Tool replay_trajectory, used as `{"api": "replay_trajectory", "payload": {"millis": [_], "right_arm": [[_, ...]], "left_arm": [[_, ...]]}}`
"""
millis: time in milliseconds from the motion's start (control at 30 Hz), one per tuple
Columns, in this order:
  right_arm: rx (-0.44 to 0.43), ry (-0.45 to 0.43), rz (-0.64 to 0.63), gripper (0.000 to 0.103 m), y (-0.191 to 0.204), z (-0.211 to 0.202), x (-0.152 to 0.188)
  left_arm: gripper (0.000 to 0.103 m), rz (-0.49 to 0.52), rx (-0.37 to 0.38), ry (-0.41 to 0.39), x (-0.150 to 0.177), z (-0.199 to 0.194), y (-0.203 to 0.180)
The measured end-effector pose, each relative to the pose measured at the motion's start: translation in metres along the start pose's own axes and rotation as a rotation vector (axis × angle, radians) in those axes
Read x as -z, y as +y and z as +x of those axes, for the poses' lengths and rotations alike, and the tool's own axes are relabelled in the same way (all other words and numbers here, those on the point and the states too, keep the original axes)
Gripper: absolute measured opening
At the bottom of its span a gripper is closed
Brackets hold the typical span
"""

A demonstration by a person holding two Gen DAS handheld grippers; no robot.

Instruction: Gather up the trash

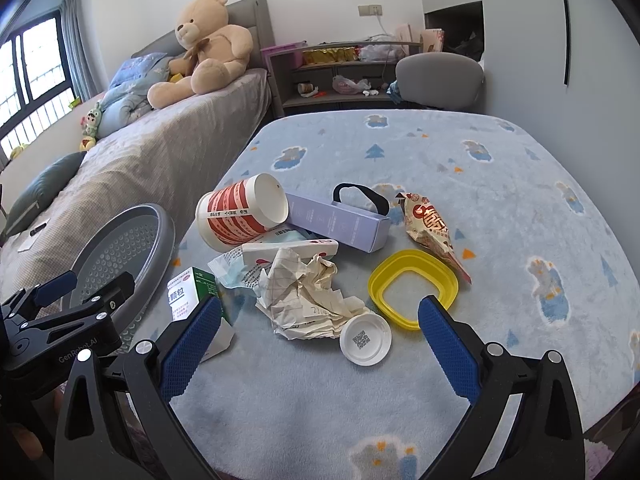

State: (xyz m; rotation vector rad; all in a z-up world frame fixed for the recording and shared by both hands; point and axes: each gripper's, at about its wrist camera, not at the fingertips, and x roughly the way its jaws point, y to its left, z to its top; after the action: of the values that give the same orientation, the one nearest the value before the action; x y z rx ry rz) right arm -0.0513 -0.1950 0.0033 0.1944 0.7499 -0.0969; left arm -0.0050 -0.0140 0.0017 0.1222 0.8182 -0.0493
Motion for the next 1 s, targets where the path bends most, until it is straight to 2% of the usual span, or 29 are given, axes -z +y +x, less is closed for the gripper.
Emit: {"api": "replay_trajectory", "payload": {"millis": [1000], "right_arm": [[0.001,-0.003,0.006,0.097,0.0003,0.0014,0.0009]], "left_arm": [[0.089,0.003,0.003,-0.003,0.0019,-0.0006,0.0043]]}}
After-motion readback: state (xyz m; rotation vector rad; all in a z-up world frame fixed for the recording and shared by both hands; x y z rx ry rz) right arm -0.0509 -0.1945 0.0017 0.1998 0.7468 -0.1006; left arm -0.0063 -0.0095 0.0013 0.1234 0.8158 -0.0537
